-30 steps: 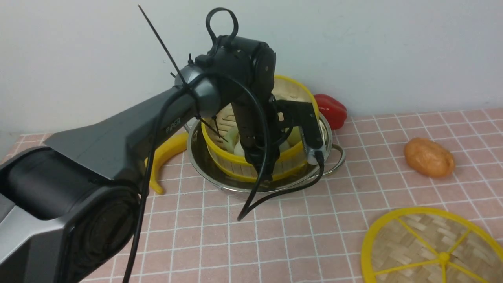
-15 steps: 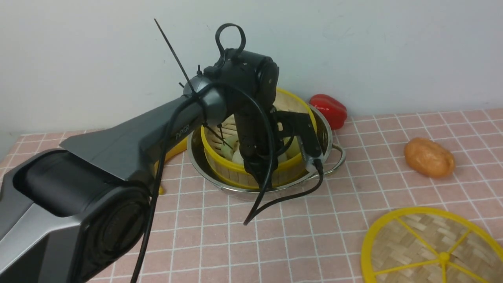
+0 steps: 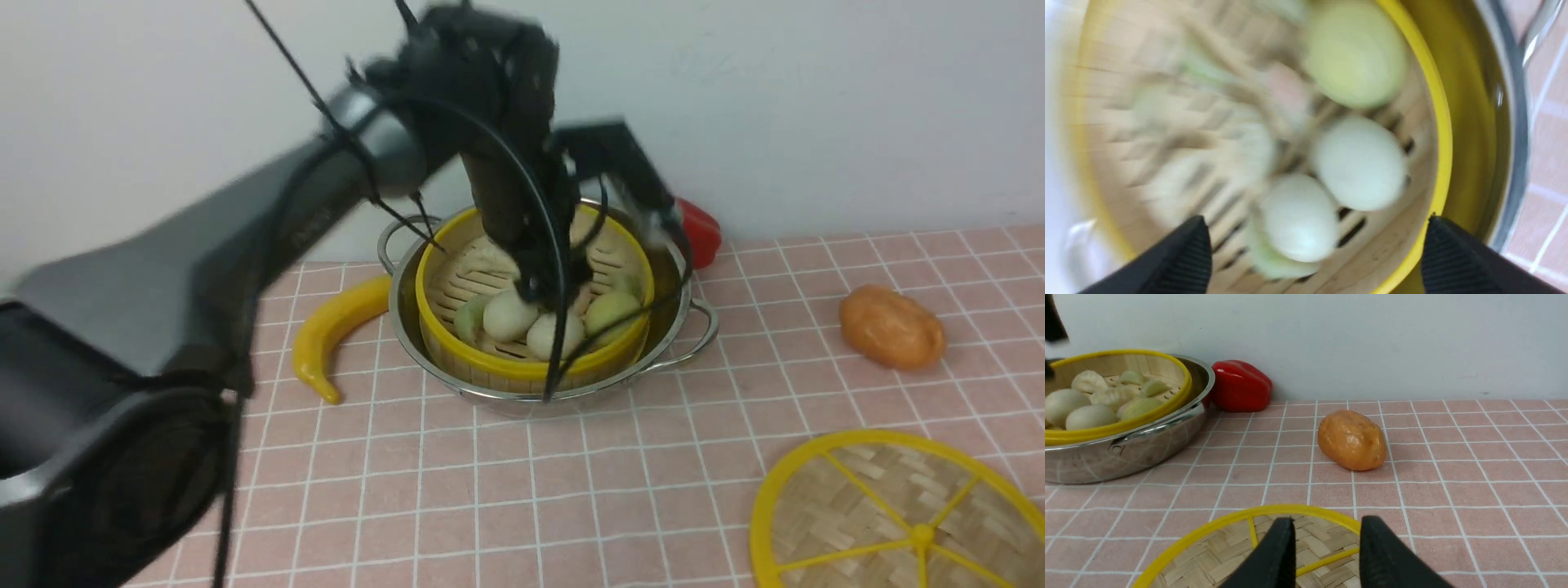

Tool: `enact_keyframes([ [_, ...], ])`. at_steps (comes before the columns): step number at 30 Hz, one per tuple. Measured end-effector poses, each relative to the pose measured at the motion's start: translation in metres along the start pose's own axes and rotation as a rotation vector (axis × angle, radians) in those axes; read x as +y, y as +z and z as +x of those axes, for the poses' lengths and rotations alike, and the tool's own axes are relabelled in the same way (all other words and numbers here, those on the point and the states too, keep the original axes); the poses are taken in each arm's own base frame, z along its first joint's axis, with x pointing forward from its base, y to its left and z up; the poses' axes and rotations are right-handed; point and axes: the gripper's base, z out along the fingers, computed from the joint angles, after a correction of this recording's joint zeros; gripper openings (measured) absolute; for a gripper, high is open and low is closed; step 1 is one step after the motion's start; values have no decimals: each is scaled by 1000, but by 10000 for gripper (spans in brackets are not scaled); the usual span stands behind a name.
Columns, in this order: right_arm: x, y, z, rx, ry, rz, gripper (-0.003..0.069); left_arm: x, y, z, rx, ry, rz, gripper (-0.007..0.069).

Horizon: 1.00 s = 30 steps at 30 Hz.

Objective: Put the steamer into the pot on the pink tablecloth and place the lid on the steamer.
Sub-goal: 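Move the gripper down to the bamboo steamer lid and grasp its center knob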

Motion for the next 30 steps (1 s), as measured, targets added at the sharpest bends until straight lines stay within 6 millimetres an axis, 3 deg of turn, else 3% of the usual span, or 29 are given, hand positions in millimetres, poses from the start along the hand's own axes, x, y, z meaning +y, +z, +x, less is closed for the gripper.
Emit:
enact_keyframes([
  [3, 0, 0, 0, 0, 0, 0, 243, 7, -55, 1, -109, -104, -54, 522],
  [5, 0, 0, 0, 0, 0, 0, 243, 9, -95, 7, -190, -173, -74, 377],
  [6, 0, 0, 0, 0, 0, 0, 243, 9, -112, 10, -228, -219, -77, 269],
  [8, 0, 0, 0, 0, 0, 0, 243, 7, -140, 15, -291, -315, -75, 81],
  [9, 0, 0, 0, 0, 0, 0, 243, 7, -140, 15, -291, -322, -74, 81],
  [11, 0, 0, 0, 0, 0, 0, 243, 4, -160, 19, -338, -382, -69, 4],
  [16, 0, 0, 0, 0, 0, 0, 243, -1, -192, 26, -405, -421, -78, -23],
  [24, 0, 0, 0, 0, 0, 0, 243, 5, -196, 35, -366, -482, -164, -8],
  [26, 0, 0, 0, 0, 0, 0, 243, 0, -201, 45, -349, -510, -177, -6],
  [30, 0, 0, 0, 0, 0, 0, 243, -26, -225, 87, -443, -531, -231, 1],
])
